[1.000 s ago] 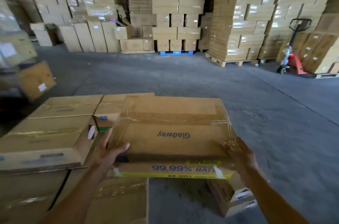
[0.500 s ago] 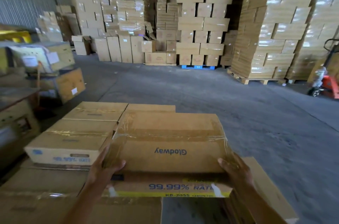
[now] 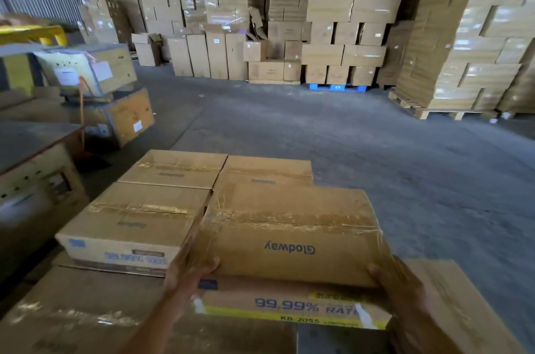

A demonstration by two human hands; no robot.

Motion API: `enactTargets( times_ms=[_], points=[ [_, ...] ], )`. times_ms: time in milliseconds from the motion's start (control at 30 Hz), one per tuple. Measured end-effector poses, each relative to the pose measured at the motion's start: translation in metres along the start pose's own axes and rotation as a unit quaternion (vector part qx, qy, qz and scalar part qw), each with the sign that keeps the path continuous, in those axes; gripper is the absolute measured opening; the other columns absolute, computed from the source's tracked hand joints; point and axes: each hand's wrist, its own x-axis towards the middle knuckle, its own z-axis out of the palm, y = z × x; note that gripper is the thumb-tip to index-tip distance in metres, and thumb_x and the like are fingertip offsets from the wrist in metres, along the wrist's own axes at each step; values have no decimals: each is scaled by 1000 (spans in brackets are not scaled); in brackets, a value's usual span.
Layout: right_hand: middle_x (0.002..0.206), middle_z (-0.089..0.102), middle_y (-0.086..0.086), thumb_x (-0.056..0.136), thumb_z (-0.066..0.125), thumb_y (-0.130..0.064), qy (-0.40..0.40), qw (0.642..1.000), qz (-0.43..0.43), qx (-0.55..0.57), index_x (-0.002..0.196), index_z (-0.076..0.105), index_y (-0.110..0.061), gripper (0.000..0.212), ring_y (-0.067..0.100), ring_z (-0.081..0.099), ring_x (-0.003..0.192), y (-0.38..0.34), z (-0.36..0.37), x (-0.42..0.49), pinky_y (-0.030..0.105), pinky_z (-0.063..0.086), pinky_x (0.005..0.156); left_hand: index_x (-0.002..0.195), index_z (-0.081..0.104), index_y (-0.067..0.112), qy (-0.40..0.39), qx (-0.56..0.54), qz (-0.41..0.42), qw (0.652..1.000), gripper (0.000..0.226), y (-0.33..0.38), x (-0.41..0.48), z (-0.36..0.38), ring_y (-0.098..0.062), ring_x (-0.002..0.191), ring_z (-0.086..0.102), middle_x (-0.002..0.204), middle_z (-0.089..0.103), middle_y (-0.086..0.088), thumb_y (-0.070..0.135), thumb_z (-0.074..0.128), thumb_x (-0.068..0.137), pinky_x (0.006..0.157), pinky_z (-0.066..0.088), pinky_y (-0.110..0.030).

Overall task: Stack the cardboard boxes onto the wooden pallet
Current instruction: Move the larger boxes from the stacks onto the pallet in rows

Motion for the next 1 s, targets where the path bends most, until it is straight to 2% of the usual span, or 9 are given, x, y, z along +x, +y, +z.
enactTargets(
  times_ms=[200,300,500,633,700,733,767,800,1000],
  points=[
    [115,69,2,71,84,-47,61,994,42,-79,121,63,-32,56,27,67,100,2,73,34,53,52,91,148,40,34,-30,-26,-92,995,85,-26,92,-28,-23,96,59,122,57,-1,19,83,76,87,53,-51],
    [109,69,-6,70,84,-51,84,991,78,-77,114,64,-40,50,18,66,92,2,100,47,40,55,74,147,38,40,-33,-43,-142,988,83,-37,127,-35,-22,72,67,111,59,6,10,77,80,53,56,-40],
    [111,68,-6,75,83,-44,56,991,94,-71,118,62,-37,48,22,66,103,4,132,83,47,55,90,147,34,48,-52,-16,-199,978,83,-59,175,-48,-31,112,58,144,51,0,12,76,84,68,52,-45],
    [120,67,7,65,88,-33,-27,963,-31,-265,133,59,-15,76,29,70,101,16,135,96,44,60,83,141,40,52,-61,-24,-244,968,83,-74,199,-48,-27,115,54,152,44,4,2,74,83,73,51,-63],
    [140,50,11,23,102,-19,-43,992,59,-103,118,65,-30,102,33,65,115,11,148,109,31,62,63,140,42,51,-60,-27,-268,961,83,-85,210,-45,-31,126,50,155,39,3,-3,71,84,70,49,-67],
    [157,9,-23,15,101,-14,-19,994,-12,-104,111,61,-43,108,30,61,123,12,151,121,29,61,60,141,41,51,-56,-26,-271,961,83,-89,216,-42,-33,127,49,155,38,2,-4,70,85,70,51,-66],
    [99,44,-14,27,102,-17,-38,998,39,-35,107,53,-59,103,27,58,126,19,152,134,28,61,74,141,42,51,-46,-23,-269,962,82,-92,220,-39,-32,122,53,153,41,-1,-4,69,86,70,54,-63],
    [140,49,-8,48,98,-26,-18,992,115,45,111,47,-67,91,27,54,130,20,159,140,32,55,95,141,42,50,-31,-12,-263,964,81,-93,225,-36,-30,111,59,147,46,-2,-4,69,86,69,57,-57],
    [115,70,-4,57,86,-51,37,989,125,-72,125,61,-42,73,27,66,106,51,179,164,54,53,92,132,60,34,-10,113,-146,983,60,-103,244,-19,-26,103,62,137,51,5,-2,70,85,88,52,-44]
  ],
)
